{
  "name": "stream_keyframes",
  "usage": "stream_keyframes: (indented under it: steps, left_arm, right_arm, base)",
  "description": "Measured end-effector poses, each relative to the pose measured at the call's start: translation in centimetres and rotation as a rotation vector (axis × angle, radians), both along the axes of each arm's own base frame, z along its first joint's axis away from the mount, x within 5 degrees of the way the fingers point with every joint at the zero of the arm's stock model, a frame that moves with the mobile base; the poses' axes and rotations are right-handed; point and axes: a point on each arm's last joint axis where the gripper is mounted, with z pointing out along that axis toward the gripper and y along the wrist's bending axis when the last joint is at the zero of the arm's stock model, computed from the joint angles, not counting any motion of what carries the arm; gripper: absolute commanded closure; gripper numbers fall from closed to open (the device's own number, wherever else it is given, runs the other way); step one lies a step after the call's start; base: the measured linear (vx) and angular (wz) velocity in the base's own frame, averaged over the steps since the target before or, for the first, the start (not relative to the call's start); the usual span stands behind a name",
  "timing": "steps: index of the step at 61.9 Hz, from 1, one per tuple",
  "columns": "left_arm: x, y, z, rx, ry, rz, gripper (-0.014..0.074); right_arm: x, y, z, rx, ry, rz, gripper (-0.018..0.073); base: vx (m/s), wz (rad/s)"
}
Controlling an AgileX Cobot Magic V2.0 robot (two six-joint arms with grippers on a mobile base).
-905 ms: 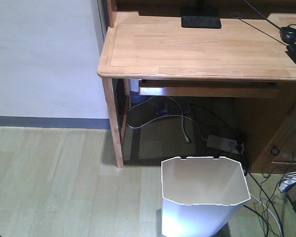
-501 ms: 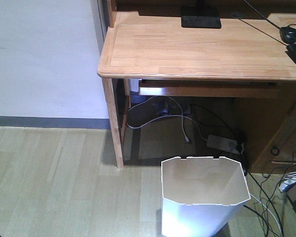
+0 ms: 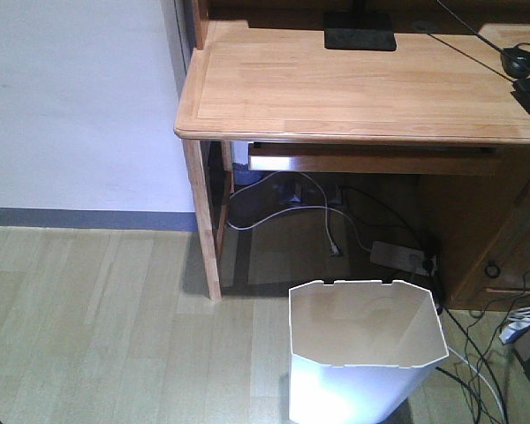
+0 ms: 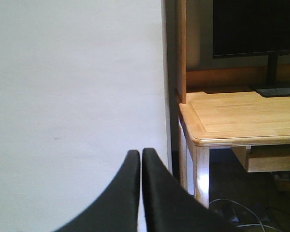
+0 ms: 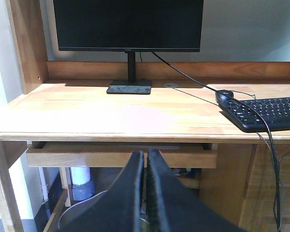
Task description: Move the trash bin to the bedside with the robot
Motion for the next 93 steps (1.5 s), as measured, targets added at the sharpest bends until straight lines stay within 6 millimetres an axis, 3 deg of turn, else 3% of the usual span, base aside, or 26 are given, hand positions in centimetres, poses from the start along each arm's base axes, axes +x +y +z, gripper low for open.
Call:
stream_keyframes:
  steps: [15, 24, 39, 54, 67, 78, 93]
  left_arm:
    - [0.0, 0.0, 0.0, 0.000, 0.000, 0.000, 0.0603]
    - [0.0, 0.0, 0.0, 0.000, 0.000, 0.000, 0.0603]
    - [0.0, 0.0, 0.0, 0.000, 0.000, 0.000, 0.0603]
    - [0.0, 0.0, 0.0, 0.000, 0.000, 0.000, 0.0603]
    - [0.0, 0.0, 0.0, 0.000, 0.000, 0.000, 0.0603]
    - [0.0, 0.0, 0.0, 0.000, 0.000, 0.000, 0.0603]
    - [0.0, 0.0, 0.0, 0.000, 0.000, 0.000, 0.0603]
  right_arm:
    - [-0.1, -0.1, 1.7, -0.012, -0.154, -0.009, 0.0568]
    - [-0.2, -0.1, 4.9, -0.006, -0.217, -0.010, 0.0568]
    - [2.8, -0.2, 9.5, -0.016, -0.040, -0.001, 0.0568]
    - [6.4, -0.3, 9.3, -0.011, 0.190, 0.009, 0.0568]
    - [7.5, -0.3, 8.0, -0.013, 0.306, 0.016, 0.0546]
    - [7.6, -0.3, 7.9, -0.037, 0.322, 0.019, 0.0412]
    - [7.6, -0.3, 7.8, -0.042, 0.328, 0.020, 0.0090]
  base:
    - [0.00, 0.00]
    - [0.00, -0.01]
    - [0.00, 0.00]
    - [0.00, 0.00]
    - [0.00, 0.00]
    - [0.00, 0.00]
    - [0.00, 0.00]
